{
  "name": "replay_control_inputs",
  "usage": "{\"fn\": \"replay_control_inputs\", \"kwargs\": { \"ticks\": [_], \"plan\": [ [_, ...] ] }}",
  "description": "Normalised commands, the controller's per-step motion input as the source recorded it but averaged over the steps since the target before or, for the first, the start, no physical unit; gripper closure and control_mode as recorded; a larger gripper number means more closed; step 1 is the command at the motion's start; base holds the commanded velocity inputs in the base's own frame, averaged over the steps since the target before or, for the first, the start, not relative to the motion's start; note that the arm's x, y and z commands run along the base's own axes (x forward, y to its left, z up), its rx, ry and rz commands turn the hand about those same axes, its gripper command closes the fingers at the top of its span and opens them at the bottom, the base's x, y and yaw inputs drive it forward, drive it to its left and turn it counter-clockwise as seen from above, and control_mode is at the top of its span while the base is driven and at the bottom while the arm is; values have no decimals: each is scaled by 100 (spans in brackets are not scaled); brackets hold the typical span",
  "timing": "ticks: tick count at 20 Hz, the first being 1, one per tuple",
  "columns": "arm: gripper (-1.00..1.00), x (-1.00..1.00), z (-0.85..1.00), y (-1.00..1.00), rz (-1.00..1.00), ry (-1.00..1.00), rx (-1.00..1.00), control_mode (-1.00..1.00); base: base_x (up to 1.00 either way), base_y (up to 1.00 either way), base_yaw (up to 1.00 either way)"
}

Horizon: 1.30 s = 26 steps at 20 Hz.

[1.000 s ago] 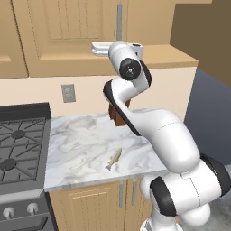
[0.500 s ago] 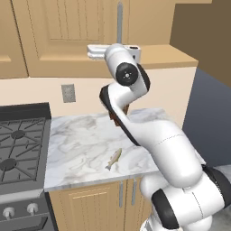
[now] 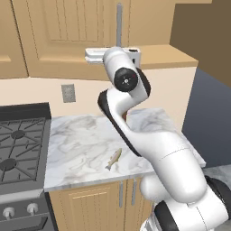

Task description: Retrieve the tupperware from the cabinet, then place the raw meat into the tupperware to avoid contamination.

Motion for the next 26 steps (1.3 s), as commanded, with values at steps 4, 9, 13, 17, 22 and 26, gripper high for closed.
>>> {"fn": "replay_control_inputs", "kwargs": {
  "ticks": [4,9,13,17,22,26],
  "plan": [
    [100,-50,0,96,0,0,-5,-100,0,0,0],
    [100,-51,-1,99,0,0,-6,-100,0,0,0],
    [100,-51,-2,100,0,0,-5,-100,0,0,0],
    [100,-52,0,100,0,1,-4,-100,0,0,0],
    [100,-49,0,100,0,3,-2,-100,0,0,0],
    [100,-45,-3,100,0,2,-1,-100,0,0,0]
  ]
}}
